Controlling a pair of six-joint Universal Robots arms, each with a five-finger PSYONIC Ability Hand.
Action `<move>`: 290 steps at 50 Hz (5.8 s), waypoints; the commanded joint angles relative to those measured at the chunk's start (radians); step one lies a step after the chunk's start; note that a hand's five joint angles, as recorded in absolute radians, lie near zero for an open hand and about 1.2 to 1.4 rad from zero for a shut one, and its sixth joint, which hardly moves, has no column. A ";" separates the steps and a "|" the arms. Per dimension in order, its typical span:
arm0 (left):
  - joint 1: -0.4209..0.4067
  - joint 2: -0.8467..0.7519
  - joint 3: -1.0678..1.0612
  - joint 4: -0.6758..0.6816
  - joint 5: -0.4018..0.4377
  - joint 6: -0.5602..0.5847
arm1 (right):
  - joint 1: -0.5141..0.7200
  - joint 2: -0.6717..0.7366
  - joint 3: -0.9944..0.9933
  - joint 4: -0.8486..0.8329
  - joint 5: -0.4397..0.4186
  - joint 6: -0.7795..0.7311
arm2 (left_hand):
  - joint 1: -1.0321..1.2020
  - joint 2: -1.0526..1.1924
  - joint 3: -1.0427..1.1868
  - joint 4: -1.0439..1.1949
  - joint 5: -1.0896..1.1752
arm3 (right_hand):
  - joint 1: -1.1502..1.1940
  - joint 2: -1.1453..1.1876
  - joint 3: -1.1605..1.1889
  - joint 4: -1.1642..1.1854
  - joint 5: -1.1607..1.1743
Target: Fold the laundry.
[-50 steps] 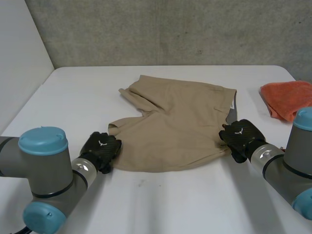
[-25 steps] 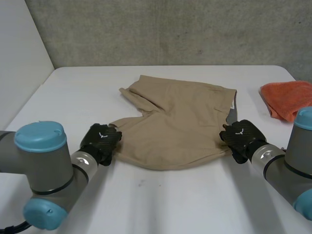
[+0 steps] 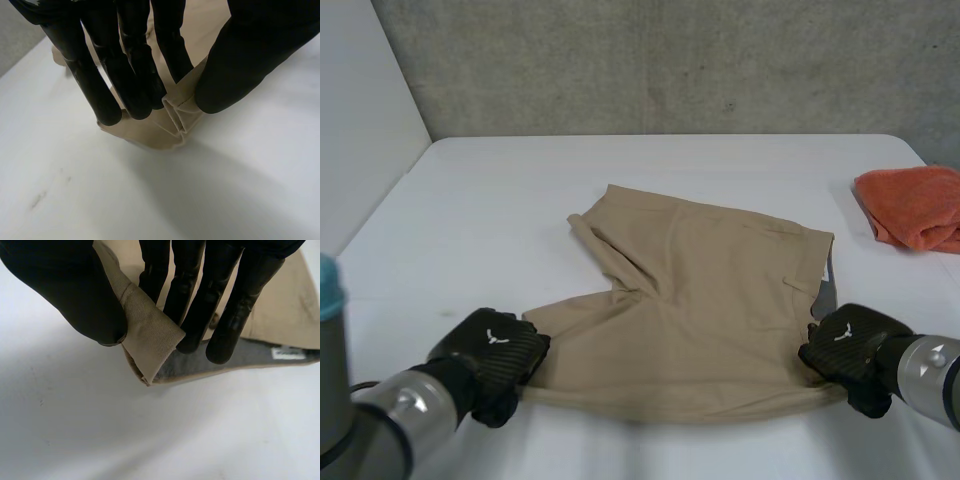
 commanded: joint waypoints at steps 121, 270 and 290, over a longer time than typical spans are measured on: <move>-0.073 -0.896 1.073 0.681 -0.076 -0.004 | 0.077 0.376 -0.555 -0.685 0.357 0.425 | -0.951 -1.022 -1.017 -1.024 -0.970 | -0.766 -0.998 -1.003 -1.018 -0.984; -0.213 -0.524 0.890 0.097 0.152 -0.261 | 0.141 0.145 -0.226 -0.648 0.096 0.587 | -0.921 -0.992 -0.987 -0.994 -0.940 | -0.766 -0.998 -1.003 -1.018 -0.984; -0.156 -0.390 0.809 -0.092 0.321 -0.309 | 0.247 0.216 0.177 -0.984 0.093 0.578 | -0.915 -0.986 -0.981 -0.988 -0.934 | -0.766 -0.998 -1.003 -1.018 -0.984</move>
